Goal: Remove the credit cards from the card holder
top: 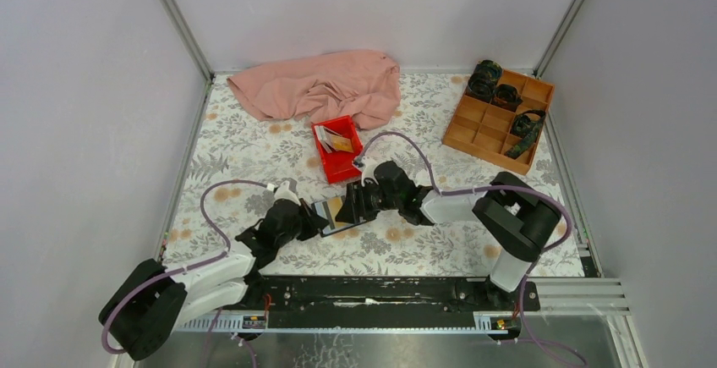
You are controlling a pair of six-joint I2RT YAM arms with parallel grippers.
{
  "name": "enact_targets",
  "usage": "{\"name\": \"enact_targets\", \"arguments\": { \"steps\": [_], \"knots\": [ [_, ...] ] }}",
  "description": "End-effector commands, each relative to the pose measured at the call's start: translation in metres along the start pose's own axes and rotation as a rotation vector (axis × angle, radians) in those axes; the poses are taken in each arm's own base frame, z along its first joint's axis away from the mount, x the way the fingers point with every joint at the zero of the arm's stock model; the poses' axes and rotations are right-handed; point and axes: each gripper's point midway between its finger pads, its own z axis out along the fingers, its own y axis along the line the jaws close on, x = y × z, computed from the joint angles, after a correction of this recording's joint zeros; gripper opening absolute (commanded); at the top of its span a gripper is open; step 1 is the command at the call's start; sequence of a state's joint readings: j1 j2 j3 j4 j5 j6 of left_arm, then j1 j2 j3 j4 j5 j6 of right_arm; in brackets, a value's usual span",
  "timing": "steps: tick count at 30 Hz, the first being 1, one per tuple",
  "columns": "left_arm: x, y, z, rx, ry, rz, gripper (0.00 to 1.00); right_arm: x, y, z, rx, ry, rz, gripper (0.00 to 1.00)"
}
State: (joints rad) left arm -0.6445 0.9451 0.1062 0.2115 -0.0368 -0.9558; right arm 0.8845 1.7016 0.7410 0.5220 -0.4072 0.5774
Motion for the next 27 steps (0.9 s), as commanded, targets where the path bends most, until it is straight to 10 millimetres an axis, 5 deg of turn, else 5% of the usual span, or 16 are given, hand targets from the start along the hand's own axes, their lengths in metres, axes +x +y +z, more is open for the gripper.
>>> {"name": "enact_targets", "arguments": {
  "steps": [1, 13, 19, 27],
  "knots": [
    [0.005, 0.009, 0.005, -0.015, 0.015, -0.005, 0.00, -0.011, -0.003, 0.011, -0.005, -0.007, -0.019, 0.57],
    [0.001, 0.011, -0.003, 0.015, 0.012, -0.020, 0.02, 0.002, -0.046, 0.022, 0.090, 0.029, 0.052, 0.58],
    [-0.005, 0.010, -0.005, 0.015, -0.008, 0.001, 0.04, 0.008, -0.046, 0.030, 0.063, 0.052, 0.076, 0.57],
    [0.011, 0.024, 0.008, -0.009, 0.055, -0.006, 0.00, 0.006, -0.031, 0.029, -0.010, 0.049, 0.083, 0.56]
  ]
}}
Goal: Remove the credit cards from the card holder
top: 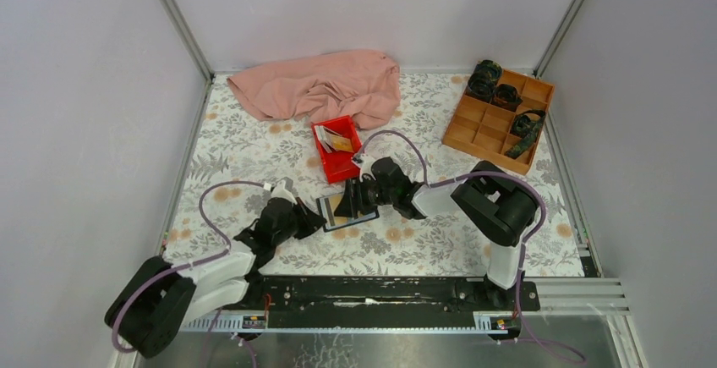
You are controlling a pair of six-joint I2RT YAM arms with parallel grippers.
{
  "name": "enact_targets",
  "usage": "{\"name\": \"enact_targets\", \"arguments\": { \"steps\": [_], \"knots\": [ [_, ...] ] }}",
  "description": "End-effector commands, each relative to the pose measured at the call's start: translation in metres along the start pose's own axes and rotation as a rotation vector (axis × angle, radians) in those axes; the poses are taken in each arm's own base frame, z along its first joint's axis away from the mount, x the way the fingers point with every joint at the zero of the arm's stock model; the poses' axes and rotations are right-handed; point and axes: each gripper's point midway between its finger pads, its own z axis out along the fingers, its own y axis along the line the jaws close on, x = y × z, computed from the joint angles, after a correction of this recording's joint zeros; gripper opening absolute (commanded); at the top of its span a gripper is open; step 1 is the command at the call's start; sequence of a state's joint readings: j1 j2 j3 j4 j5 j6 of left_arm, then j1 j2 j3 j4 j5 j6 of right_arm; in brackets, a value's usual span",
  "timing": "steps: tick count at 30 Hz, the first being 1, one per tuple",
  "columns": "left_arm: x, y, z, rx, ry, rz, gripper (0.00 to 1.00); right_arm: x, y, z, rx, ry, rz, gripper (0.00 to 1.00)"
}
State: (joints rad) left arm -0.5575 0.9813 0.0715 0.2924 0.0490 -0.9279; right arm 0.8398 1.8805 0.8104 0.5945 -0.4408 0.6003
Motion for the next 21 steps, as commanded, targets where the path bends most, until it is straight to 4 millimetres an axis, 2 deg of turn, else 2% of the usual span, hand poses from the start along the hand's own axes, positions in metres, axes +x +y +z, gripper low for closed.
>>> {"name": "enact_targets", "arguments": {
  "steps": [1, 7, 21],
  "knots": [
    [0.015, 0.016, 0.008, -0.028, 0.055, 0.015, 0.00, 0.006, 0.005, 0.000, -0.046, 0.028, 0.025, 0.56],
    [0.025, 0.018, 0.016, -0.017, 0.100, 0.005, 0.00, 0.001, 0.021, -0.004, -0.118, 0.016, 0.022, 0.56],
    [0.019, 0.024, 0.014, -0.063, 0.079, 0.029, 0.00, -0.013, 0.045, -0.018, -0.187, -0.033, -0.003, 0.53]
  ]
}}
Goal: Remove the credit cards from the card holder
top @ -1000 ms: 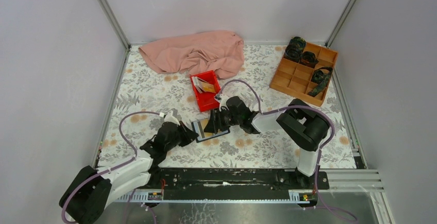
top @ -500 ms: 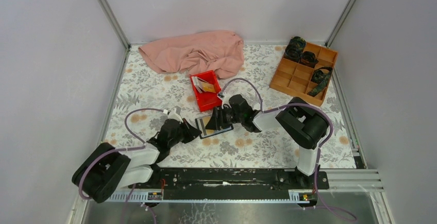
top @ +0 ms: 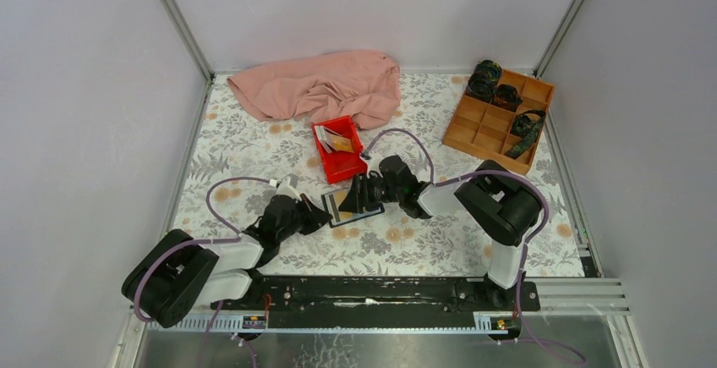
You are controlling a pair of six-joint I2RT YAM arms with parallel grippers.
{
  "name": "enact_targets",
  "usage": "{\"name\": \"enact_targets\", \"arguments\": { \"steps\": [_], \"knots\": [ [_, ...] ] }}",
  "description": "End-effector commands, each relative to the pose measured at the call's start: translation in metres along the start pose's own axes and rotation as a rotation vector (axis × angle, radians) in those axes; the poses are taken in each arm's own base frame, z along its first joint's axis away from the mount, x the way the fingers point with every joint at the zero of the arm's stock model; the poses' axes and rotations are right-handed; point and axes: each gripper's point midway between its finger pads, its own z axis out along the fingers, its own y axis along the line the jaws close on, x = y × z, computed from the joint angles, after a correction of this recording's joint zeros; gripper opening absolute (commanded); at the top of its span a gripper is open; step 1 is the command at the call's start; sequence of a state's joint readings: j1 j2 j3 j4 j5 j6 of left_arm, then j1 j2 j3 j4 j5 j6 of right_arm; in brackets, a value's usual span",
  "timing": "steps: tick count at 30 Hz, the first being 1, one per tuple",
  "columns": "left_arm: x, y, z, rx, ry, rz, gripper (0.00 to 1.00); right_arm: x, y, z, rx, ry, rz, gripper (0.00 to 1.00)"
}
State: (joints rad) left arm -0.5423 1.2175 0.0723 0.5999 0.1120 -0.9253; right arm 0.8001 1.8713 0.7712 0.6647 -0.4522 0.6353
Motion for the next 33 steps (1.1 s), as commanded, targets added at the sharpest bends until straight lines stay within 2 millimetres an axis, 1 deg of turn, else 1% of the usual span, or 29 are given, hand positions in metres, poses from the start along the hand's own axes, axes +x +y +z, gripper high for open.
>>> {"name": "enact_targets", "arguments": {
  "steps": [1, 7, 13, 19, 23, 28, 33],
  "knots": [
    [0.023, 0.039, -0.008, -0.151, 0.081, 0.026, 0.00, -0.002, 0.054, -0.011, -0.179, 0.018, -0.036, 0.53],
    [0.023, 0.038, -0.007, -0.147, 0.087, 0.028, 0.00, -0.001, 0.053, -0.015, -0.168, 0.016, -0.046, 0.53],
    [0.023, 0.036, -0.008, -0.142, 0.085, 0.030, 0.00, 0.006, 0.046, -0.006, -0.168, 0.036, -0.025, 0.53],
    [0.023, 0.037, -0.010, -0.149, 0.084, 0.033, 0.00, 0.008, 0.045, 0.003, -0.181, 0.058, -0.009, 0.53],
    [0.022, 0.038, -0.009, -0.151, 0.082, 0.035, 0.00, 0.009, 0.046, 0.005, -0.187, 0.060, -0.007, 0.53],
    [0.024, 0.039, -0.008, -0.152, 0.088, 0.035, 0.00, 0.007, 0.059, -0.005, -0.228, 0.047, -0.010, 0.53],
    [0.026, 0.038, -0.004, -0.143, 0.102, 0.030, 0.00, 0.003, 0.064, -0.014, -0.217, 0.038, -0.039, 0.53]
  ]
}}
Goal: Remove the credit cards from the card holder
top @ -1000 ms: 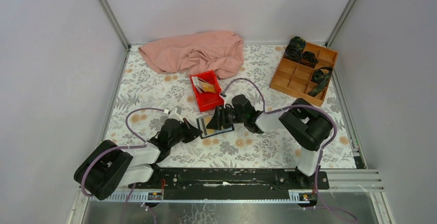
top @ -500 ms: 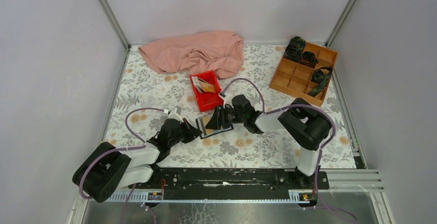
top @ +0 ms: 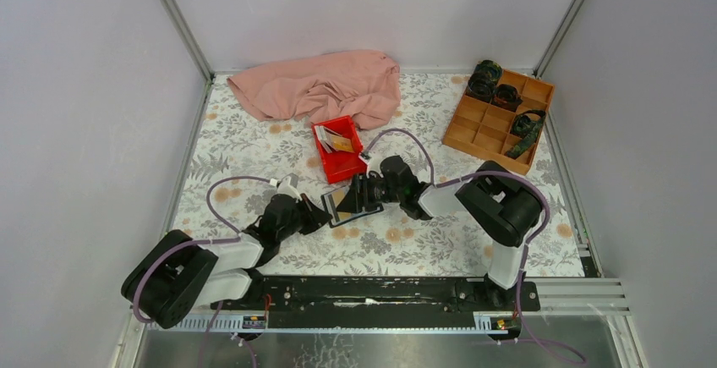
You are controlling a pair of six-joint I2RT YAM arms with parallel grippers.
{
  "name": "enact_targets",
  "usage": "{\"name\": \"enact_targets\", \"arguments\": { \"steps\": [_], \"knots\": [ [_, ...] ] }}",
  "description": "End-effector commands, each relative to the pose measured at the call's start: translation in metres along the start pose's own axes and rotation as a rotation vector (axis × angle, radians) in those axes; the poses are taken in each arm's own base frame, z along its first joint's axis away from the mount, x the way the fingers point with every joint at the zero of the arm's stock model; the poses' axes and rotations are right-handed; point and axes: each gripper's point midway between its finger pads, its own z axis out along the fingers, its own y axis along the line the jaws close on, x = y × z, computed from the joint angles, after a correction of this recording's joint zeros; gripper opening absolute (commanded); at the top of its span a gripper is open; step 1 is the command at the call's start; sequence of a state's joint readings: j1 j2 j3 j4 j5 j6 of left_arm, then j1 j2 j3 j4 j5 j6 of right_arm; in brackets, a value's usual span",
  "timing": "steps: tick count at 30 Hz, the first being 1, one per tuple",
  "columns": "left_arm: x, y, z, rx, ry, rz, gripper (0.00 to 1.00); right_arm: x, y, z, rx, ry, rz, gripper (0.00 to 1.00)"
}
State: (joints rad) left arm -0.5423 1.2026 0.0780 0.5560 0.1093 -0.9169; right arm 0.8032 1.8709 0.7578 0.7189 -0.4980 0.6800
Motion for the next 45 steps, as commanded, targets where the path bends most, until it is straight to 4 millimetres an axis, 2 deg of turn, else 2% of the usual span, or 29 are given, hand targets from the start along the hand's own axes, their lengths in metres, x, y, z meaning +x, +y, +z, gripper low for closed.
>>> {"name": "enact_targets", "arguments": {
  "steps": [1, 5, 10, 13, 18, 26, 30, 45],
  "knots": [
    [0.024, 0.033, -0.002, -0.120, 0.091, 0.023, 0.00, 0.002, 0.053, -0.010, -0.158, 0.038, -0.065, 0.53],
    [0.024, 0.032, -0.002, -0.115, 0.090, 0.021, 0.00, 0.003, 0.054, -0.010, -0.163, 0.045, -0.062, 0.53],
    [0.021, 0.031, -0.005, -0.118, 0.077, 0.029, 0.00, 0.016, 0.045, 0.005, -0.137, 0.083, -0.058, 0.58],
    [0.017, 0.029, -0.007, -0.120, 0.068, 0.037, 0.00, 0.024, 0.039, 0.014, -0.096, 0.104, -0.077, 0.58],
    [0.014, 0.028, -0.010, -0.123, 0.054, 0.045, 0.00, 0.026, 0.035, 0.018, -0.078, 0.113, -0.077, 0.57],
    [0.020, 0.032, -0.005, -0.130, 0.080, 0.033, 0.00, 0.017, 0.041, 0.004, -0.063, 0.087, -0.101, 0.56],
    [0.022, 0.033, -0.003, -0.133, 0.087, 0.023, 0.00, 0.009, 0.034, -0.006, -0.046, 0.063, -0.092, 0.56],
    [0.021, 0.034, -0.002, -0.140, 0.085, 0.020, 0.00, -0.002, 0.013, -0.027, 0.028, 0.027, -0.091, 0.56]
  ]
}}
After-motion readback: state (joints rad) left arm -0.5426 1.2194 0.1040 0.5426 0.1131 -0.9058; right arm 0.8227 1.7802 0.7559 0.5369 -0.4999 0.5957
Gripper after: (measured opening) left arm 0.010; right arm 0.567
